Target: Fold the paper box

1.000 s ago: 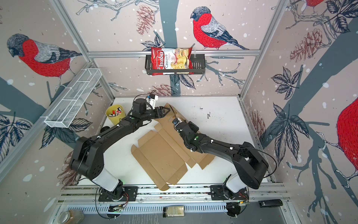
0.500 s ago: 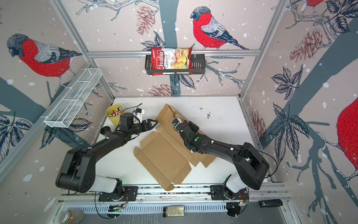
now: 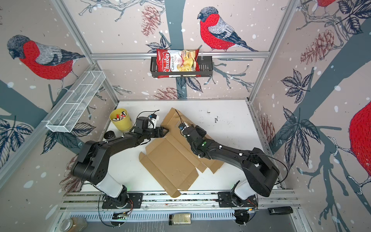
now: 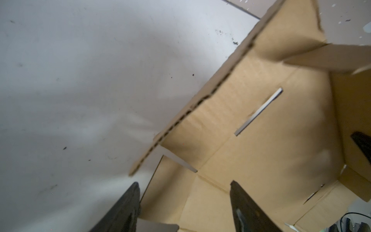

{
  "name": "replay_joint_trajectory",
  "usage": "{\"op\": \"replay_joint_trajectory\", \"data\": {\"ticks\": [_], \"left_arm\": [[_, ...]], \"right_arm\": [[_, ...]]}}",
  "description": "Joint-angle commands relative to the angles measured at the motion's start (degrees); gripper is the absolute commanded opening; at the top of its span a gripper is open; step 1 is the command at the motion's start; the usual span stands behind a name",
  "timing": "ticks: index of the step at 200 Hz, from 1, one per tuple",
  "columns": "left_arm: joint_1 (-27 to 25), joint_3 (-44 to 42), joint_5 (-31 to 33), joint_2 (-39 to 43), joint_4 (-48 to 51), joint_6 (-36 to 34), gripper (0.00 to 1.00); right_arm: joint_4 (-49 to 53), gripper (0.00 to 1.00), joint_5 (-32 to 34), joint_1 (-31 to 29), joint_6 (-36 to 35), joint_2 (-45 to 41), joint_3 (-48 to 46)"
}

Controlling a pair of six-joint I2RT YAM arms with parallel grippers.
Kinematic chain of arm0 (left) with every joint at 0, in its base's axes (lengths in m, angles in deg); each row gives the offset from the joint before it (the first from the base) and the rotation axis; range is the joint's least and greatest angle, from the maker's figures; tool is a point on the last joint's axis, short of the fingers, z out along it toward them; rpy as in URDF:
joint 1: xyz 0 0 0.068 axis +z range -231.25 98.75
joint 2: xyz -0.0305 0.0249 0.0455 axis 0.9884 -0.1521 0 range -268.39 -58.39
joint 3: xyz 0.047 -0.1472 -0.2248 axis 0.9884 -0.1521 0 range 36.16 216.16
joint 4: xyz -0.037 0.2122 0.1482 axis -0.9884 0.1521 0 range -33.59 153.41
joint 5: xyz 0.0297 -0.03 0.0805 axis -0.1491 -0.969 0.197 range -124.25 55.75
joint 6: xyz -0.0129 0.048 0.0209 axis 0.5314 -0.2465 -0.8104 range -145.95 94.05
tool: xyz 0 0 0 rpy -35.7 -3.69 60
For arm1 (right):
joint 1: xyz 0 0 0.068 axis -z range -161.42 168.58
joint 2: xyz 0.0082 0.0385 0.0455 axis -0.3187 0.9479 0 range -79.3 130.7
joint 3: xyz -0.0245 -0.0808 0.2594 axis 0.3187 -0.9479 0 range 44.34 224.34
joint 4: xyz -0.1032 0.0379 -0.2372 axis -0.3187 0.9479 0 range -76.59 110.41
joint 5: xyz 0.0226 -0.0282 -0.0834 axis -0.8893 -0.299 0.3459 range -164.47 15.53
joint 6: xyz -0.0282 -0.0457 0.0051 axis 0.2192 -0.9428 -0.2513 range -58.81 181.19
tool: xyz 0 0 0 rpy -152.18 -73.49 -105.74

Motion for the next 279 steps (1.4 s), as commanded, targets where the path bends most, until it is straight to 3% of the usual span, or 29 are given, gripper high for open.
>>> {"op": "replay_joint_trajectory", "data": {"ticks": [1, 24, 49, 103, 137, 169, 218, 253, 279], "left_arm": [[-0.88, 0.71, -1.49, -0.55, -1.65, -0.27, 0.65], [-0.94, 1.03, -0.39, 0.53, -0.27, -0.63, 0.63], [-0.06, 2.01, 2.57, 1.91, 4.30, -1.74, 0.74], [0.18, -0.50, -2.72, -3.40, -3.80, 2.78, 0.77], [-1.30, -0.34, -3.02, -3.47, -5.45, 3.72, 0.67], [-4.44, 1.84, 1.15, -1.58, -1.33, 1.33, 0.56], [-7.96, 3.39, 2.04, -5.95, -0.52, 1.22, 0.51], [-8.33, 6.26, 2.69, -5.77, 3.22, -0.99, 0.57], [-5.90, 7.50, 1.24, -0.84, 5.97, -2.98, 0.66]], "right_arm": [[-1.80, 0.00, -0.07, 0.09, 1.00, 0.06, 0.42], [-1.68, 0.00, -0.19, 0.18, 1.25, 0.07, 0.47], [-1.45, 0.00, -0.05, 0.26, 1.17, -0.16, 0.37], [-1.54, 0.00, -0.24, 0.53, 1.16, -0.25, 0.39], [-1.30, 0.00, -0.39, 0.61, 1.39, -0.06, 0.63], [-1.19, 0.00, -0.59, 0.53, 1.65, 0.11, 0.77], [-0.45, 0.00, -0.68, 0.20, 2.30, 0.77, 1.66], [-0.31, 0.00, -0.52, 0.05, 2.06, 0.99, 1.57], [-0.46, 0.00, -0.24, 0.27, 0.76, 0.64, 1.26]]}}
